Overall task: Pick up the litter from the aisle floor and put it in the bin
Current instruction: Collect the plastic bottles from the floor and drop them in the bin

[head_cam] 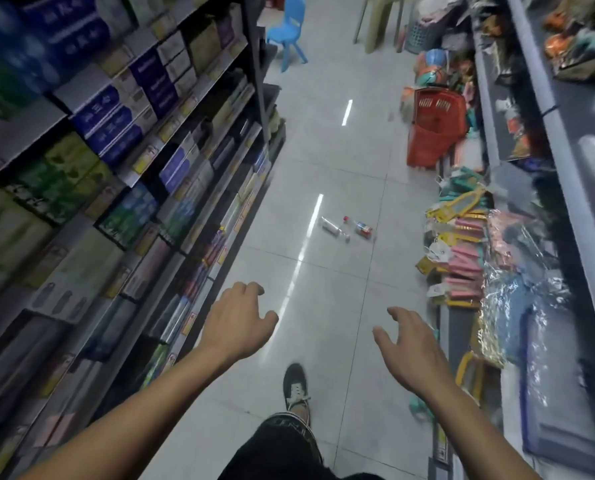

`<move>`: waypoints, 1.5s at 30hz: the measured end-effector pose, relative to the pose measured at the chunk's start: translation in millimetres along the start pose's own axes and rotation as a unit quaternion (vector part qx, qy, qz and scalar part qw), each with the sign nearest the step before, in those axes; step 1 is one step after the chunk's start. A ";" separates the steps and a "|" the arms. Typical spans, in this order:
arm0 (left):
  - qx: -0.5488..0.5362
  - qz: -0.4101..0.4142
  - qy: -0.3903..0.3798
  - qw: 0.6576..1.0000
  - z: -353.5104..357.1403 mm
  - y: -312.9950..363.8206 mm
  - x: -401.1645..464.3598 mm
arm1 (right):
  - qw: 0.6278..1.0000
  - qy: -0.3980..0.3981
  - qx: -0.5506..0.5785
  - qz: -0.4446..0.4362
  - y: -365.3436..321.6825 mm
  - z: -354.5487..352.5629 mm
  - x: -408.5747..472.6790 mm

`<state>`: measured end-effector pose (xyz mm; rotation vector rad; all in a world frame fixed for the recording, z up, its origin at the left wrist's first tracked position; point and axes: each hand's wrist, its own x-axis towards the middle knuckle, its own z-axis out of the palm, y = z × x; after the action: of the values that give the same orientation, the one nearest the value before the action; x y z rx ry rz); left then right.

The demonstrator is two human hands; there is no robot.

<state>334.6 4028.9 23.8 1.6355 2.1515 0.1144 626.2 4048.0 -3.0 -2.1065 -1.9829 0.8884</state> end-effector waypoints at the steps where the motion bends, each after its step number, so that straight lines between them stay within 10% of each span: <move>1: 0.001 0.003 -0.001 1.000 -5.3 4.3 19.4 | 1.000 -0.003 0.001 0.006 -2.9 -2.7 11.9; 21: 0.031 0.104 -0.058 0.992 -37.9 180.3 355.5 | 0.991 0.017 0.048 0.126 21.8 -89.4 260.5; 45: 0.019 -0.003 -0.094 0.995 -21.8 259.7 644.6 | 0.990 -0.123 -0.055 0.033 5.3 -175.3 696.7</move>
<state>424.6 4713.4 -58.9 1.5923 2.0286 -0.0805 696.2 4757.4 -92.7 -2.2280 -2.1351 1.1248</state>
